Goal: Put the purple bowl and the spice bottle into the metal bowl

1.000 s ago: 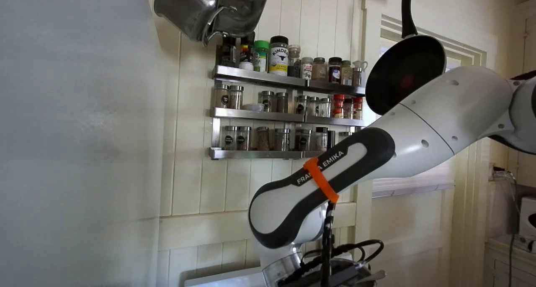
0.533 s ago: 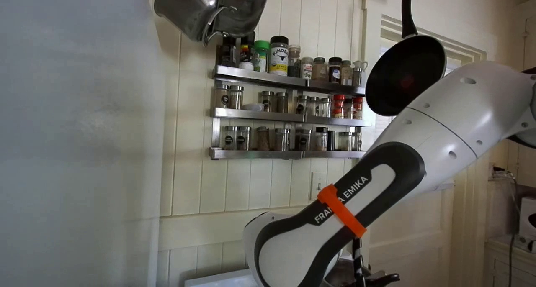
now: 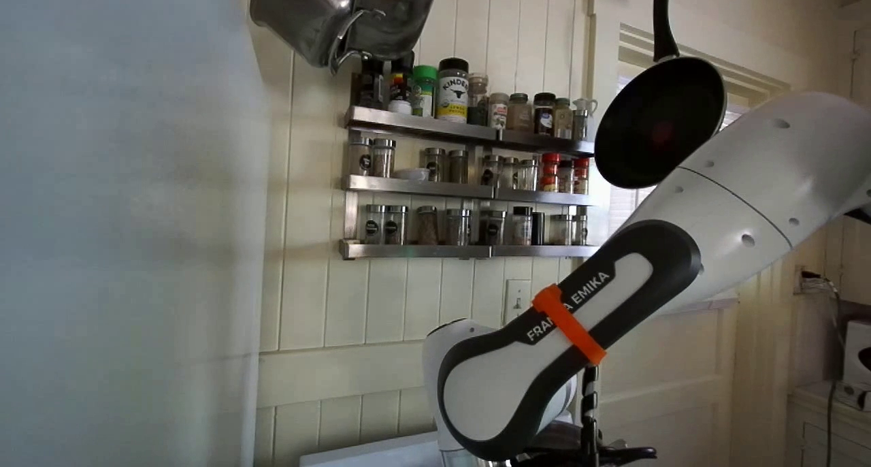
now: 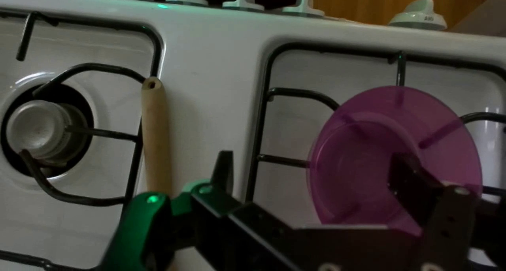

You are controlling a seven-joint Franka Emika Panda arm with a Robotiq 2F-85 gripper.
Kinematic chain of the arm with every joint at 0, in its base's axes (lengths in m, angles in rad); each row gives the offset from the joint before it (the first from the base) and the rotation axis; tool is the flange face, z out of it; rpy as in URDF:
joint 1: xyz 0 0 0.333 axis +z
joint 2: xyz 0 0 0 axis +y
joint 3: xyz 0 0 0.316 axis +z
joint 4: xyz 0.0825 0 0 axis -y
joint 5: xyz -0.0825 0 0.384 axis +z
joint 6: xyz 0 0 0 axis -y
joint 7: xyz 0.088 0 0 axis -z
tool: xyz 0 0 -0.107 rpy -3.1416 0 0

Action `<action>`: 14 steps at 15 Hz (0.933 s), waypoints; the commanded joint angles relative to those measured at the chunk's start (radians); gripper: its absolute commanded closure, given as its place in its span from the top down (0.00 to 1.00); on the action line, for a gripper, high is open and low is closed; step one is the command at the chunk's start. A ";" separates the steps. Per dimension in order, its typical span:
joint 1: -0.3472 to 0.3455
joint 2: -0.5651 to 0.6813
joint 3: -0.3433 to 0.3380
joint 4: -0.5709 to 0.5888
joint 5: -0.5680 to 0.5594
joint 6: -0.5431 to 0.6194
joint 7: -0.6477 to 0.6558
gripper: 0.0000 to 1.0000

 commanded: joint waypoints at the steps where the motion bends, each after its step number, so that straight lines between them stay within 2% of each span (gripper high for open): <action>1: -0.011 0.015 0.003 0.004 -0.006 0.017 -0.071 1.00; 5: -0.017 0.061 0.001 0.056 -0.021 -0.009 -0.144 1.00; 8: -0.017 0.103 0.001 0.099 -0.023 -0.025 -0.196 0.94; 10: -0.015 0.129 0.003 0.123 -0.021 -0.033 -0.225 0.85; 11: -0.015 0.145 0.003 0.134 -0.020 -0.034 -0.239 0.64; 13: -0.015 0.168 0.003 0.150 -0.017 -0.033 -0.268 0.58; 14: -0.016 0.177 0.003 0.156 -0.015 -0.035 -0.280 0.51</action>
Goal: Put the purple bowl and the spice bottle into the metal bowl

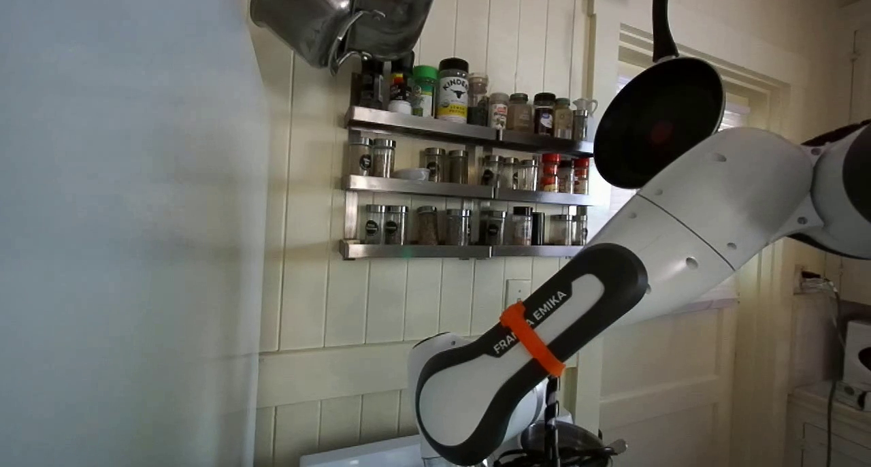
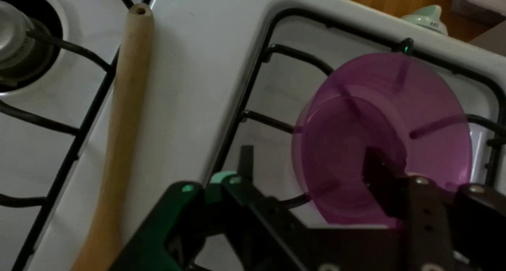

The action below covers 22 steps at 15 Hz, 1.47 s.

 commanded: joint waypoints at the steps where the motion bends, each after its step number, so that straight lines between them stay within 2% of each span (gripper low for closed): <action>1: -0.001 0.056 0.004 0.052 -0.004 -0.034 -0.051 0.41; 6: 0.001 0.071 0.002 0.061 0.001 -0.045 -0.064 0.02; 7: 0.001 0.065 0.001 0.055 0.001 -0.051 -0.060 0.00; 11: -0.007 0.003 0.005 -0.005 0.046 -0.071 -0.028 0.01; 15: -0.033 -0.152 0.011 -0.191 0.237 0.034 0.066 0.01; 19: -0.073 -0.326 -0.002 -0.385 0.410 0.087 0.074 0.01; 22: -0.118 -0.448 -0.037 -0.516 0.504 0.089 0.059 0.01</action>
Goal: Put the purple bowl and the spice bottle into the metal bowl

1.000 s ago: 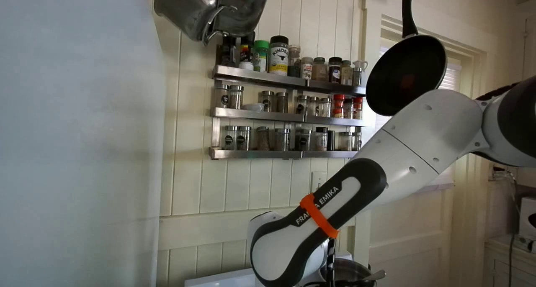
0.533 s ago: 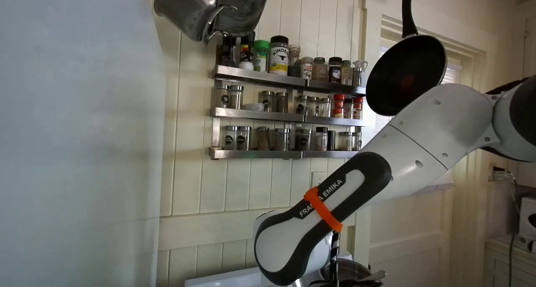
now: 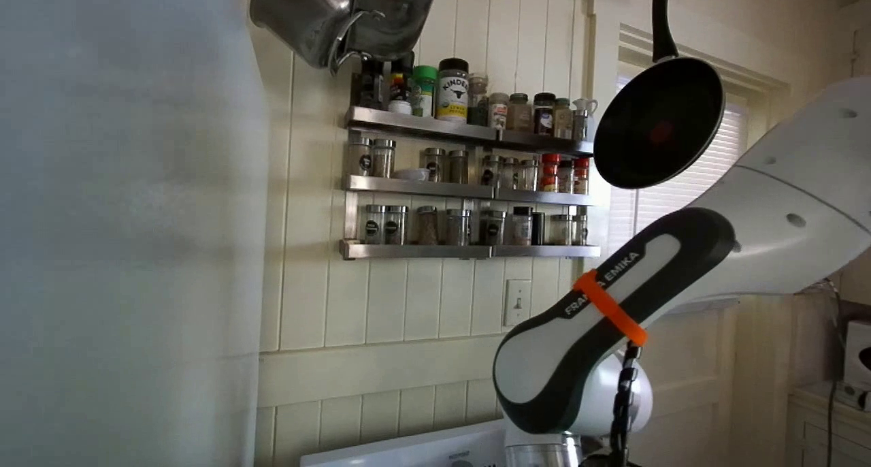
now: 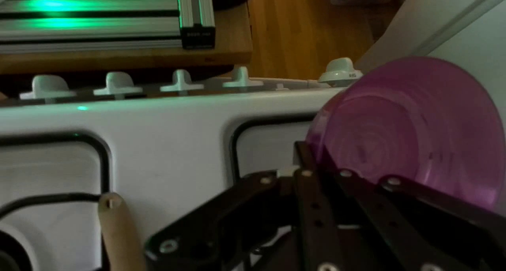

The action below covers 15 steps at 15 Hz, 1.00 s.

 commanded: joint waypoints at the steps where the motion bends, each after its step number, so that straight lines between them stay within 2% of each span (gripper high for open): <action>1: -0.053 -0.171 -0.040 -0.175 0.110 0.042 0.003 0.01; 2: -0.036 -0.081 -0.021 -0.088 0.053 0.006 0.000 0.04; 5: -0.063 -0.144 -0.045 -0.144 0.074 0.009 -0.001 0.04; 9: -0.062 -0.149 -0.043 -0.146 0.080 0.009 -0.001 0.04; 11: -0.078 -0.221 -0.057 -0.177 0.108 0.105 0.020 0.01; 15: -0.125 -0.350 -0.111 -0.199 0.128 0.135 0.010 0.01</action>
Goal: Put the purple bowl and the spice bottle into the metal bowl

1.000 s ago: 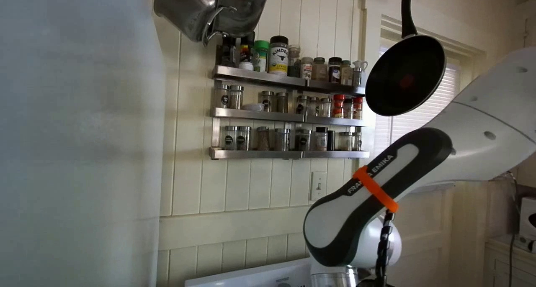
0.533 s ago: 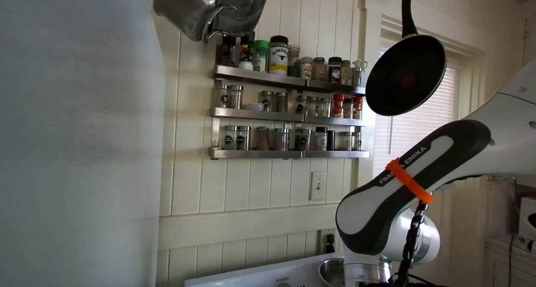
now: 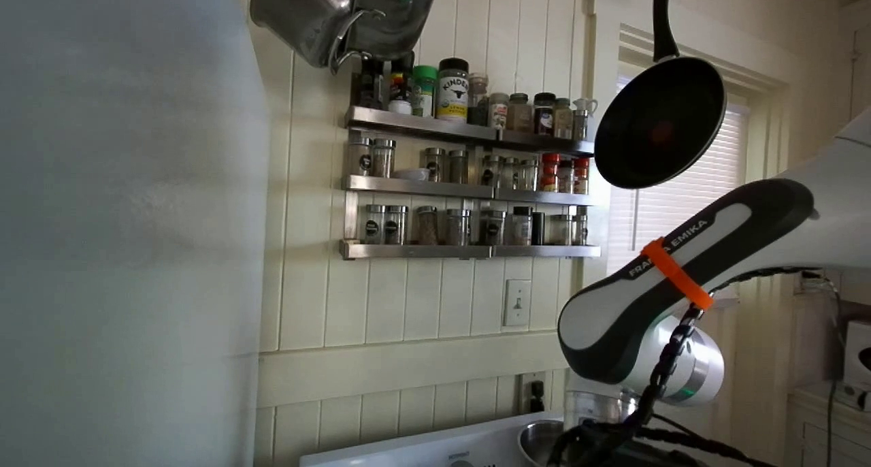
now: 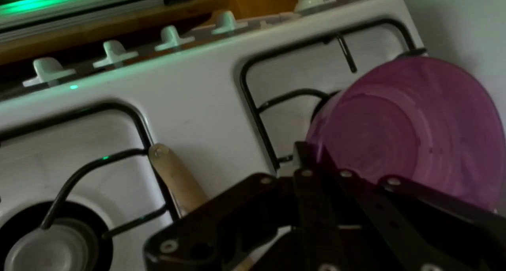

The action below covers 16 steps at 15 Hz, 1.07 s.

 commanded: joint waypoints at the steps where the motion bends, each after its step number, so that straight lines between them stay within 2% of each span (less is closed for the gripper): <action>1: -0.045 -0.184 -0.046 -0.057 0.045 0.015 0.005 0.01; 8: -0.184 -0.451 -0.168 -0.142 0.052 0.054 -0.003 0.01; 13: -0.257 -0.530 -0.182 -0.183 0.055 0.262 0.004 0.01; 14: -0.240 -0.469 -0.190 -0.130 0.027 0.191 -0.003 0.04; 16: -0.251 -0.490 -0.194 -0.143 0.025 0.232 -0.001 0.01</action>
